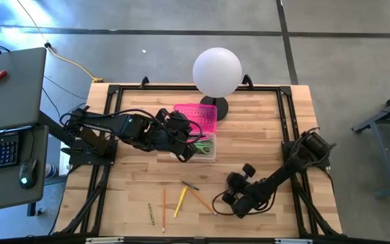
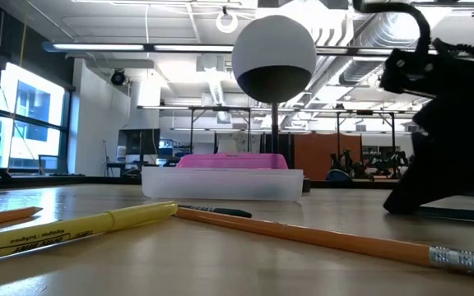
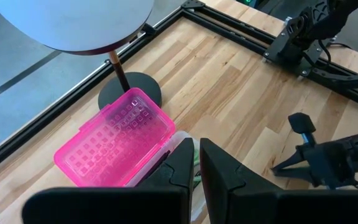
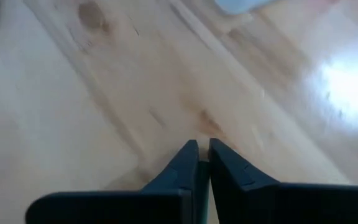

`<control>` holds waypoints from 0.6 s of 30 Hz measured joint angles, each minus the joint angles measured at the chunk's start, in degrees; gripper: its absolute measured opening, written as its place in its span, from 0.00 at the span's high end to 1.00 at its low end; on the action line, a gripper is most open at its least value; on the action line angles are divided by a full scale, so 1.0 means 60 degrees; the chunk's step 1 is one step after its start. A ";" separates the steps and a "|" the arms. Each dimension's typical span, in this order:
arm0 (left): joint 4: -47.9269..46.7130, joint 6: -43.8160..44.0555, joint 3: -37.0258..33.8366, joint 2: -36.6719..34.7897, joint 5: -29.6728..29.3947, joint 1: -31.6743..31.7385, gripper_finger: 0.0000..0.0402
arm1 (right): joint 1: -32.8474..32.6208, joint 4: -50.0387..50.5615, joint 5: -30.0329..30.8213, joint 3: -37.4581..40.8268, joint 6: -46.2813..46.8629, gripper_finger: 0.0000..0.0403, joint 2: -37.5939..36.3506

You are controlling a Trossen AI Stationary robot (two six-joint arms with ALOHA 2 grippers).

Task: Pick & place school supplies into a supply box
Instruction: Put the right dark green crayon into the pink supply box

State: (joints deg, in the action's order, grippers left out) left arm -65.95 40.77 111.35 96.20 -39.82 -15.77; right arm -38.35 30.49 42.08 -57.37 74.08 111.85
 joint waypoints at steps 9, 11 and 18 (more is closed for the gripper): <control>0.0000 0.0000 0.0000 0.0000 -0.0032 0.0000 0.85 | 0.0468 -0.0371 0.0658 0.0034 -0.1363 0.99 0.0045; 0.0004 0.0000 0.0000 0.0000 -0.0032 -0.0003 0.85 | 0.0532 -0.0495 0.0627 0.0034 -0.1474 0.98 0.0045; 0.0011 0.0000 0.0000 0.0000 0.0005 0.0000 0.85 | 0.0598 -0.0492 0.0309 0.0023 -0.1639 0.90 0.0051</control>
State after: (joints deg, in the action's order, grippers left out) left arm -65.89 40.77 111.35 96.20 -39.79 -15.77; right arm -34.76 27.54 43.94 -57.23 64.24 112.16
